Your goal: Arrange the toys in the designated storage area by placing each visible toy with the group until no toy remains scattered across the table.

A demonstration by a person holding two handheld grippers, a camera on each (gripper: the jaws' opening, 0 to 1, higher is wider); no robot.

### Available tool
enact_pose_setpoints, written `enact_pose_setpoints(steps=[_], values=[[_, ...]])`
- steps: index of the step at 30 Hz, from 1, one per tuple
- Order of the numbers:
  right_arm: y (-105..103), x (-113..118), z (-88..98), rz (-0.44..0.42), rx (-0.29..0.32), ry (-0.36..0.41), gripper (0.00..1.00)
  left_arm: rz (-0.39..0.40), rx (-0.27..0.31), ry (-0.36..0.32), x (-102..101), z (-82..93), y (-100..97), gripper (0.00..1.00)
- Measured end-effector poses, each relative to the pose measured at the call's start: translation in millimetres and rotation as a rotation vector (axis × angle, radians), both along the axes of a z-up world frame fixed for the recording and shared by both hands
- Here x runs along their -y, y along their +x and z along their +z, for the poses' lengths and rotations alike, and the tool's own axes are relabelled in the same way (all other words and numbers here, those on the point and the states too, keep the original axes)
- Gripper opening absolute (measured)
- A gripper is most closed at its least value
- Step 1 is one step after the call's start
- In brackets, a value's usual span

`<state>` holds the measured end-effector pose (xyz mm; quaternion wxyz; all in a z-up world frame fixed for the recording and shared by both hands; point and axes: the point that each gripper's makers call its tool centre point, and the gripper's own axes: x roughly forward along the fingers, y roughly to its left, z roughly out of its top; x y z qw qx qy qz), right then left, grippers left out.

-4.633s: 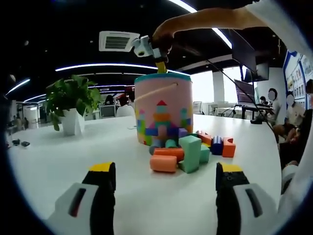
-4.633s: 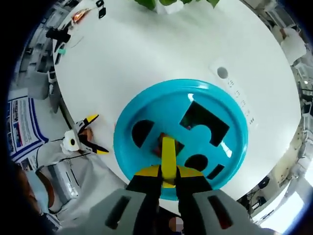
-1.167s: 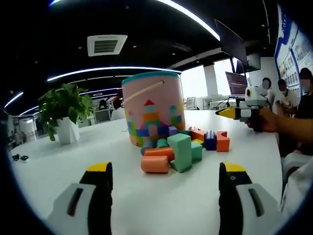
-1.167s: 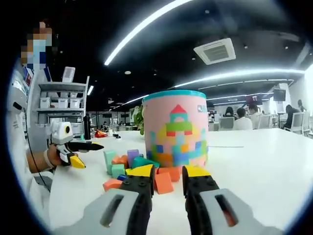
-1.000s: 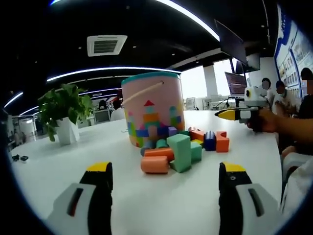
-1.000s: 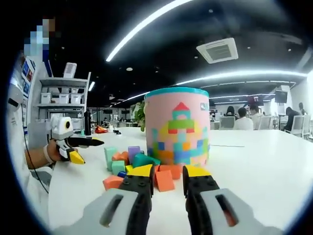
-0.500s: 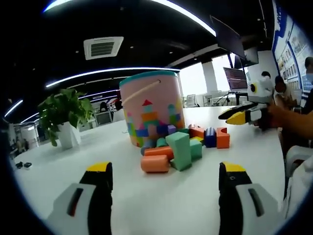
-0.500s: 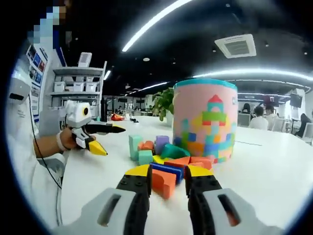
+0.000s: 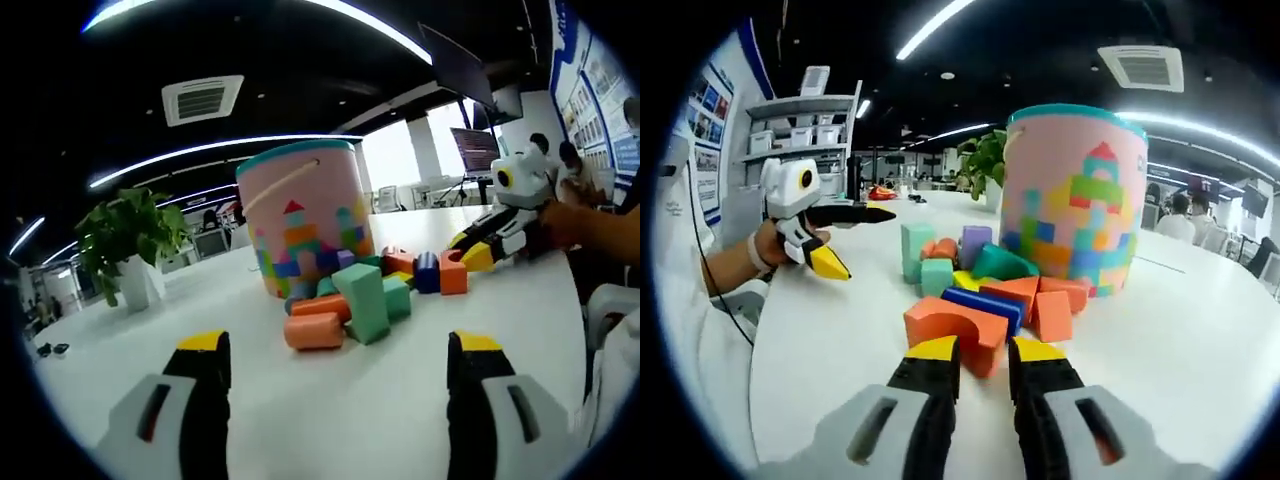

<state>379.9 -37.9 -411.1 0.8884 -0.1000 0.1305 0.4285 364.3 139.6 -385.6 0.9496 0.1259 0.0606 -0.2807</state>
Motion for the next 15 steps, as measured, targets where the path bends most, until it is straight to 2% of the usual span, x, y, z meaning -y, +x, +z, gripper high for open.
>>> enact_pose_setpoints(steps=[6,11,15], values=[[-23.0,-2.8,1.1,0.048,0.021,-0.014,0.2,-0.002,-0.001,0.004,0.2,-0.6,0.1,0.92],[-45.2,-14.9,1.3,0.161,0.025,-0.015,0.19,-0.008,-0.003,0.011,1.6,-1.6,-0.3,0.92],[-42.1,-14.5,-0.5,0.168,0.031,-0.023,0.23,-0.008,-0.006,0.014,1.9,-2.3,-0.4,0.92]])
